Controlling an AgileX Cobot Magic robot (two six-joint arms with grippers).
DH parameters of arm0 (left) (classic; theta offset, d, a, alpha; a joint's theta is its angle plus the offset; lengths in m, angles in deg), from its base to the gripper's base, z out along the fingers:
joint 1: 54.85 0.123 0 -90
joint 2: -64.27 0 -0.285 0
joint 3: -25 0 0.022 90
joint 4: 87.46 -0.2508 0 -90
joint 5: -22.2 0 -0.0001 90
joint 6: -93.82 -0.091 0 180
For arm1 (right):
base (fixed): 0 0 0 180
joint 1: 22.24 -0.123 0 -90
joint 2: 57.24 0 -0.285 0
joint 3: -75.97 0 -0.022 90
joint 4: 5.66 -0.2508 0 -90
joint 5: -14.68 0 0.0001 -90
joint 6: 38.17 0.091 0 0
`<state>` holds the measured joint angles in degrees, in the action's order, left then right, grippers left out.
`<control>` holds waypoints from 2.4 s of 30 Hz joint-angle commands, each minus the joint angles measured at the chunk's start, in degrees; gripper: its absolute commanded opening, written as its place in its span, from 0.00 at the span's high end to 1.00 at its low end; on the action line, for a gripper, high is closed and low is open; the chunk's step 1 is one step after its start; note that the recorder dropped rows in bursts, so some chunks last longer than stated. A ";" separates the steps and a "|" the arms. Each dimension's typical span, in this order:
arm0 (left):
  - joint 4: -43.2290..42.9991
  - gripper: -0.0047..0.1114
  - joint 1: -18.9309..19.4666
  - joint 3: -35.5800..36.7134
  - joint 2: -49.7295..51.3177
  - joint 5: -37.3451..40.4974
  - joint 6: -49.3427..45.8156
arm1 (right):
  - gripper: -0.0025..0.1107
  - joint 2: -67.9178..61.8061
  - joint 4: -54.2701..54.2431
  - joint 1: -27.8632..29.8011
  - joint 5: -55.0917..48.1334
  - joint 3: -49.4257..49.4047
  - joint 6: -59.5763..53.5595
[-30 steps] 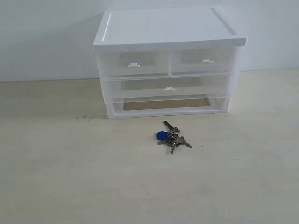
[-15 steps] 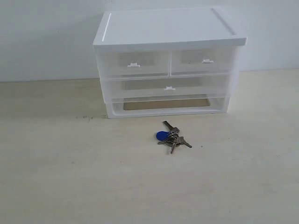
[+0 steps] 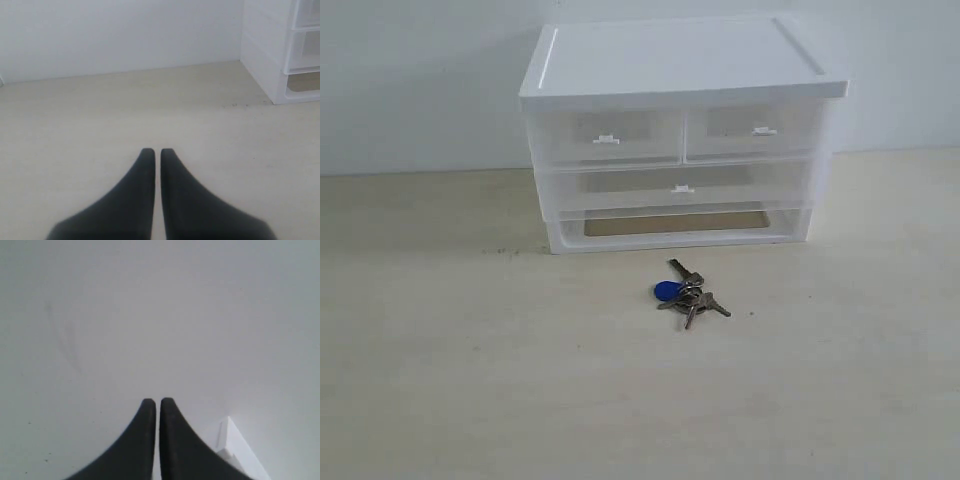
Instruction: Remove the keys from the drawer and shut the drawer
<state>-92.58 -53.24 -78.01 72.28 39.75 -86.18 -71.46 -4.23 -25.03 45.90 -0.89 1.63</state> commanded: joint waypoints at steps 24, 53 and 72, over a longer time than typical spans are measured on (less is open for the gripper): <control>-0.03 0.92 0.11 0.23 -0.22 -0.04 -0.46 | 0.98 -0.04 -2.64 4.54 -40.66 -0.36 -41.04; -0.03 0.92 0.11 0.23 -0.22 -0.04 -0.46 | 0.98 6.44 -2.78 4.54 -49.69 -0.36 -42.73; -0.03 0.92 0.11 0.23 -0.22 -0.04 -0.46 | 0.98 6.44 -2.78 4.54 -49.68 -0.36 -42.49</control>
<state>-92.58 -53.24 -78.01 72.28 39.75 -86.18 -65.34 -7.09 -20.60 -4.04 -1.24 -40.71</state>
